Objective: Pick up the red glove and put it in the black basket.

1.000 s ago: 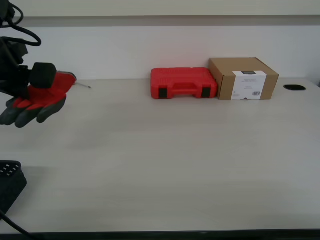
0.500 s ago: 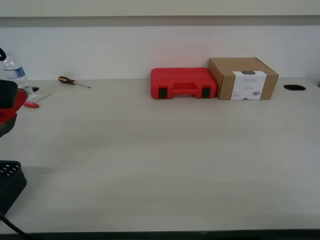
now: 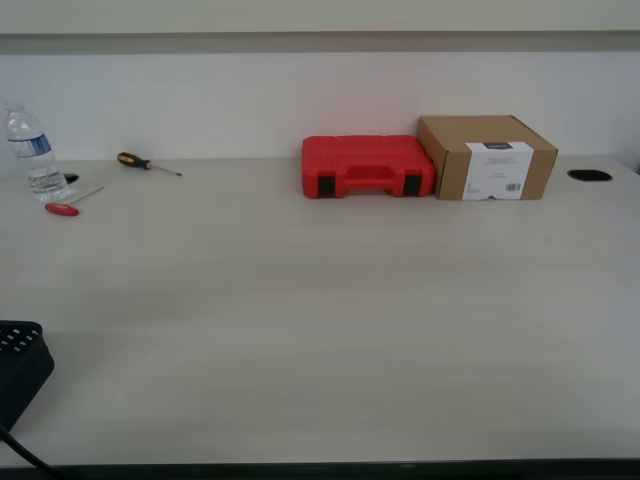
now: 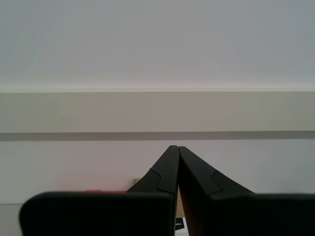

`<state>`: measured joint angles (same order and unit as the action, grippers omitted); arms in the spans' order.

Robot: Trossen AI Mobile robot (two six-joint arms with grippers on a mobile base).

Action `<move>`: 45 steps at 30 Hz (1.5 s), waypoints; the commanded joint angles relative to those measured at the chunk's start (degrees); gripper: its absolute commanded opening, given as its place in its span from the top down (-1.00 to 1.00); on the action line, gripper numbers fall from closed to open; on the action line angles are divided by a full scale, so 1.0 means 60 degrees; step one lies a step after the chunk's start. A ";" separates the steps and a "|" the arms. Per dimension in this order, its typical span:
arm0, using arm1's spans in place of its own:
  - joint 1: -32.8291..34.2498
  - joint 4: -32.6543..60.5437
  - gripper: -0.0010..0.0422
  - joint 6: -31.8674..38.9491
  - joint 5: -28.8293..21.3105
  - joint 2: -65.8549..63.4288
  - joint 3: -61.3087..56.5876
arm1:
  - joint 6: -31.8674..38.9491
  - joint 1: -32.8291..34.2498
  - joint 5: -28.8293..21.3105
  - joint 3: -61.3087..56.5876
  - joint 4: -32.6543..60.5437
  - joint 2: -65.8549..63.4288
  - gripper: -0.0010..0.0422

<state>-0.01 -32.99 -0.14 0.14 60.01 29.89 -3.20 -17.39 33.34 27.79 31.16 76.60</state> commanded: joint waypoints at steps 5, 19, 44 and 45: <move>-0.0007 -0.0036 0.95 0.0025 0.0000 0.0004 0.0018 | -0.0055 -0.0080 0.0011 0.0007 0.0011 -0.0004 0.95; -0.0007 -0.0036 0.95 0.0025 0.0000 0.0007 0.0018 | -0.0219 -0.0117 0.0313 0.0029 0.0007 -0.0004 0.05; -0.0007 -0.0036 0.95 0.0025 0.0000 0.0004 0.0018 | -0.0911 -0.0095 -0.0251 0.0987 -0.0430 -0.0011 0.39; -0.0007 -0.0036 0.95 0.0025 0.0000 0.0004 0.0018 | -0.0911 -0.0095 -0.0244 0.1140 -0.0426 -0.0011 0.24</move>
<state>-0.05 -32.99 -0.14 0.14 60.01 29.89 -8.45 -17.98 31.77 33.95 28.58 76.53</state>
